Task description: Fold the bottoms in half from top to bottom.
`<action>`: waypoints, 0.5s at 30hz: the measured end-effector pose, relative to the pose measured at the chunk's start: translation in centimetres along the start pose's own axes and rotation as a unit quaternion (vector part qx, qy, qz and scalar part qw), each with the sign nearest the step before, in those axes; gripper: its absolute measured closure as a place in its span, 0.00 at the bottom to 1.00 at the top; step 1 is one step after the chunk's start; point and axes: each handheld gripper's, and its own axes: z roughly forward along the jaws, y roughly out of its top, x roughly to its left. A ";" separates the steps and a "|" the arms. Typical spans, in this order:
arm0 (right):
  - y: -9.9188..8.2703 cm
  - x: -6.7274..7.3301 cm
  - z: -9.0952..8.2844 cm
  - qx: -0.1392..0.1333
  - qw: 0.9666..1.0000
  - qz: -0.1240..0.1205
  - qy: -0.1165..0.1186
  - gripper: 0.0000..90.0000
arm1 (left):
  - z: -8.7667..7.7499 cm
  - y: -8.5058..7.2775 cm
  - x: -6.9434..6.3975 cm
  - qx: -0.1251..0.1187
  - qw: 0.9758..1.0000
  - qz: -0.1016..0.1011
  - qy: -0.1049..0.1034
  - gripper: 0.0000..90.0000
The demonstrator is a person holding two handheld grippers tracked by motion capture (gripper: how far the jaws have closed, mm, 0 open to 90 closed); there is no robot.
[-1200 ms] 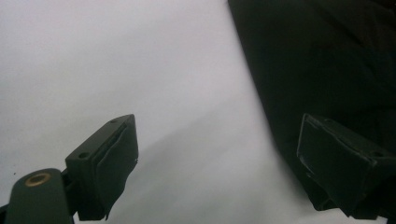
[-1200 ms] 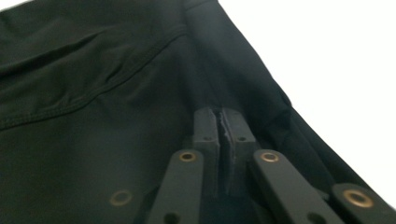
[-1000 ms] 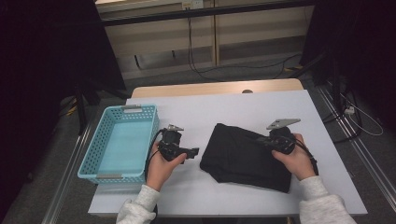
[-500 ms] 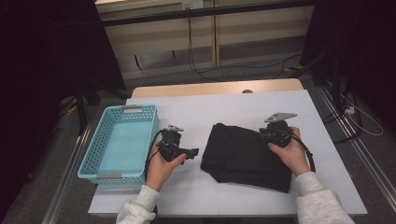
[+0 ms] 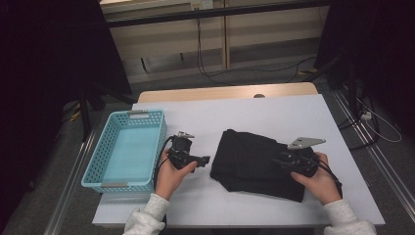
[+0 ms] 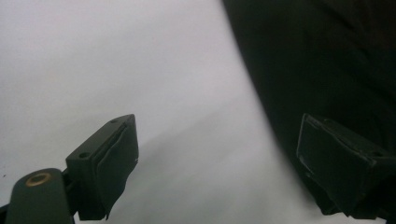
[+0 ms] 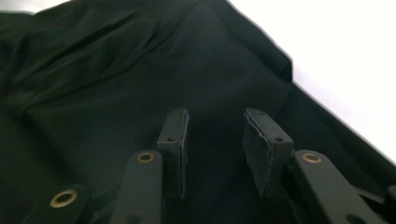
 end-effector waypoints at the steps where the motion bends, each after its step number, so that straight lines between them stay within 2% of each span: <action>1: -0.1 0.2 -0.4 -0.002 1.000 -0.002 -0.003 0.67 | 0.0 0.0 0.0 -0.001 1.000 0.000 0.000 0.14; 5: -1.1 1.2 -1.3 -0.005 1.000 -0.007 0.002 0.65 | 0.0 0.1 -0.4 -0.002 1.000 0.006 0.002 0.14; 9: -2.2 2.0 -1.4 0.008 1.000 -0.007 0.010 0.63 | -0.4 0.2 -0.4 -0.010 1.000 0.005 0.004 0.14; 12: -2.4 2.1 -1.5 0.010 1.000 -0.007 0.008 0.62 | -0.6 0.2 -0.3 -0.012 1.000 0.008 0.004 0.14; 15: -2.9 1.9 -0.9 0.025 1.000 -0.008 0.002 0.61 | -0.7 0.1 -0.2 -0.014 1.000 0.002 0.006 0.14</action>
